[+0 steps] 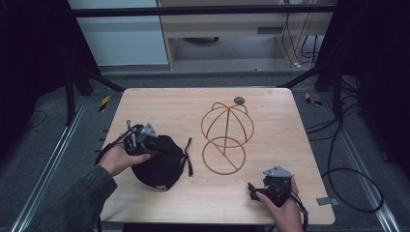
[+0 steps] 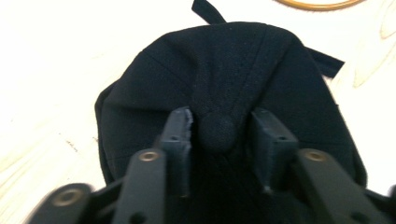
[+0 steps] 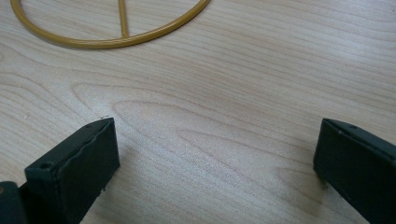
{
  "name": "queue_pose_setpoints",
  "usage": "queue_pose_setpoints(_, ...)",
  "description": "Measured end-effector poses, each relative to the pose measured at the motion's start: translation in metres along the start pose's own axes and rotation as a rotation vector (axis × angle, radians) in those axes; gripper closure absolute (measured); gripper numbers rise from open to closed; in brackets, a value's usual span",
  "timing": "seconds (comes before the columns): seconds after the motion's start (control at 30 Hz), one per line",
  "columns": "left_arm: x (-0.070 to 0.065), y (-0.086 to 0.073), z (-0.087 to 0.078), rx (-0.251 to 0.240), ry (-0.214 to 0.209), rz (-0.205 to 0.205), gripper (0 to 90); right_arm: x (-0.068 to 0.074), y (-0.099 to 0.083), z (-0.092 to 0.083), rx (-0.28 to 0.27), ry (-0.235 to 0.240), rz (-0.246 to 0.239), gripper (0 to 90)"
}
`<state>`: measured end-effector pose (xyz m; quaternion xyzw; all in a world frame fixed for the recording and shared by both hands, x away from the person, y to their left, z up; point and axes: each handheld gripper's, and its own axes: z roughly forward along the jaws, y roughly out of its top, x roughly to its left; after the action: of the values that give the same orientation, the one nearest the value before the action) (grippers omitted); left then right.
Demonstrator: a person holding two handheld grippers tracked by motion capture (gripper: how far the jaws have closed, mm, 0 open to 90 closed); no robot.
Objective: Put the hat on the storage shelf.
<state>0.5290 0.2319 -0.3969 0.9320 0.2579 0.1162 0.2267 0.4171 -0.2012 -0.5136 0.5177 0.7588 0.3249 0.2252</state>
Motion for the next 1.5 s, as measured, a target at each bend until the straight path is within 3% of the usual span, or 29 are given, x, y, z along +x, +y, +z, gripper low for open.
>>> queue_pose_setpoints(0.1, 0.0, 0.001, -0.006, -0.039, -0.014, -0.013, 68.6, 0.0, 0.0, 0.0, 0.0, -0.002, -0.001, 0.4)
queue_pose_setpoints(0.37, -0.009, 0.011, -0.036, -0.149, -0.012, -0.022, 69.8, 0.0, 0.0, 0.0, 0.0, 0.0, 0.0, 0.4)
queue_pose_setpoints(0.77, -0.01, 0.016, -0.064, -0.231, 0.018, -0.031, 71.8, -0.002, 0.0, 0.0, 0.003, 0.008, -0.004, 0.4)
queue_pose_setpoints(1.1, -0.01, 0.015, -0.098, -0.29, 0.044, -0.038, 72.0, -0.003, 0.002, 0.002, 0.002, -0.007, 0.012, 0.4)
queue_pose_setpoints(1.5, -0.017, 0.018, -0.134, -0.346, 0.065, -0.011, 72.1, -0.002, 0.003, 0.003, 0.001, -0.029, 0.027, 0.4)
